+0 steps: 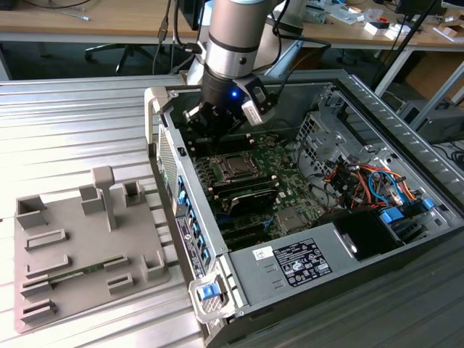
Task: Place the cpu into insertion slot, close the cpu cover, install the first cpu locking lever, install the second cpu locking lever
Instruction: 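Install the first cpu locking lever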
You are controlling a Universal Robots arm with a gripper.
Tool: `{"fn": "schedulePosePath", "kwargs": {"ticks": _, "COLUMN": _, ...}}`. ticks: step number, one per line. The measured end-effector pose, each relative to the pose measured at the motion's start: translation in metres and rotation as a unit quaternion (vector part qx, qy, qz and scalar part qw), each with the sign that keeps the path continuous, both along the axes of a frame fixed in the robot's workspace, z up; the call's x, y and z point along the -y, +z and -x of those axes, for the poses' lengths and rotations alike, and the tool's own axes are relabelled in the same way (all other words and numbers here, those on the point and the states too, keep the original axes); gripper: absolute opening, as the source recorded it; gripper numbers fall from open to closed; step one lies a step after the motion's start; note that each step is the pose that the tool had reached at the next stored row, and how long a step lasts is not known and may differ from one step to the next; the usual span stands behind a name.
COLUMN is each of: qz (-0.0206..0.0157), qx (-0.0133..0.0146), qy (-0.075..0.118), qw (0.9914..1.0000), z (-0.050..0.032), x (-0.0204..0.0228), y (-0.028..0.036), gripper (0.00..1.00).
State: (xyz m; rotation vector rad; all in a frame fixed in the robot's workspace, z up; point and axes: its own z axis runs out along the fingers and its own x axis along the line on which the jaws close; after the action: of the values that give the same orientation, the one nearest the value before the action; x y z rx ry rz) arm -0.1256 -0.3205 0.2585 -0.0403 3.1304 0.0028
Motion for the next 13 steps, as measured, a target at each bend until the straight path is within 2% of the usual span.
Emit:
{"fn": "schedulePosePath", "kwargs": {"ticks": 4, "qz": 0.0, "qx": 0.0, "qy": 0.0, "qw": 1.0, "z": 0.0002, "x": -0.0016, "y": 0.0, "gripper": 0.11}}
{"fn": "schedulePosePath", "kwargs": {"ticks": 13, "qz": 0.0, "qx": 0.0, "qy": 0.0, "qw": 1.0, "z": 0.0002, "x": -0.0114, "y": 0.0, "gripper": 0.11}}
